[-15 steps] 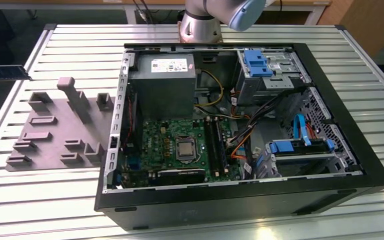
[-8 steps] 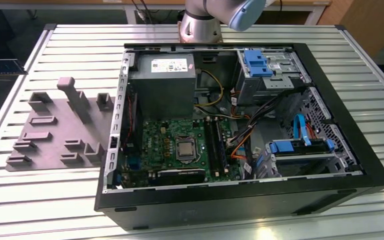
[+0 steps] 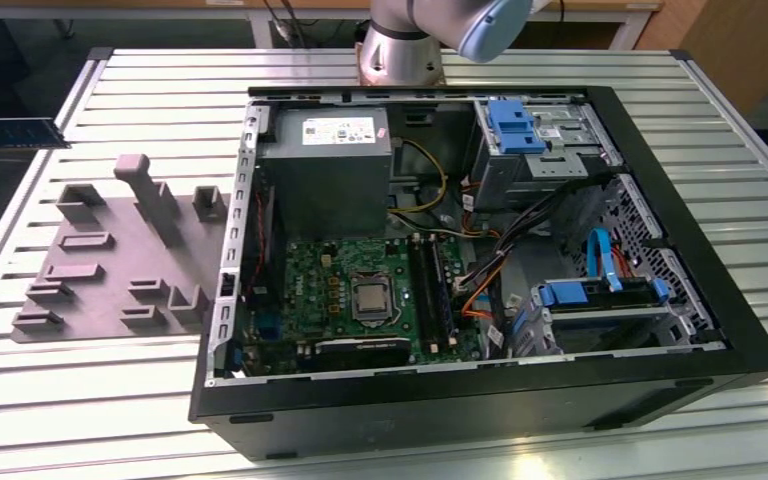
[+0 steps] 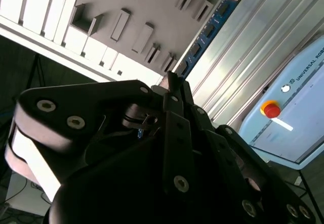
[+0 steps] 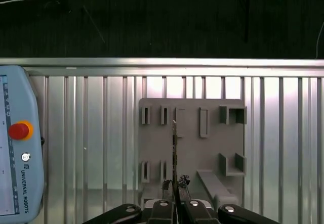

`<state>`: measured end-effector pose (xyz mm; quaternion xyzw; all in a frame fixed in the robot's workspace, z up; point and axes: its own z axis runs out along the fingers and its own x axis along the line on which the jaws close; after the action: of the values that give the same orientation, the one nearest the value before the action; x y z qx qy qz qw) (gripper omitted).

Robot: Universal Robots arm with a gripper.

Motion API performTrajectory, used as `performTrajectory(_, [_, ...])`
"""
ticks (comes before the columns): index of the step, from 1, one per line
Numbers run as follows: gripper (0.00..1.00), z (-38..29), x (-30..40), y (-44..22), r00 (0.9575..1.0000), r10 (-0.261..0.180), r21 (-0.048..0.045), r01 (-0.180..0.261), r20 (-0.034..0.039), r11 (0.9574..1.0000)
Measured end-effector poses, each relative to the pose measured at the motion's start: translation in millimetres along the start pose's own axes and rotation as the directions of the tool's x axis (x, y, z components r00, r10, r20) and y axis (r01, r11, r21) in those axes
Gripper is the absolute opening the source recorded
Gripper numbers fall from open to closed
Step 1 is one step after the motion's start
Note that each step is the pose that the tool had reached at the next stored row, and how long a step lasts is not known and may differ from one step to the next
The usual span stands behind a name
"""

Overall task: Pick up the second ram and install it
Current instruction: 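Pick up the second ram and move it above second insertion slot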

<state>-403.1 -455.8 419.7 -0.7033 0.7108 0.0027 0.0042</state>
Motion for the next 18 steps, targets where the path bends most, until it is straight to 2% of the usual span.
performTrajectory(18, [0.14, 0.1, -0.4, -34.7, 1.0000, 0.000, 0.0001, 0.000, 0.0001, 1.0000])
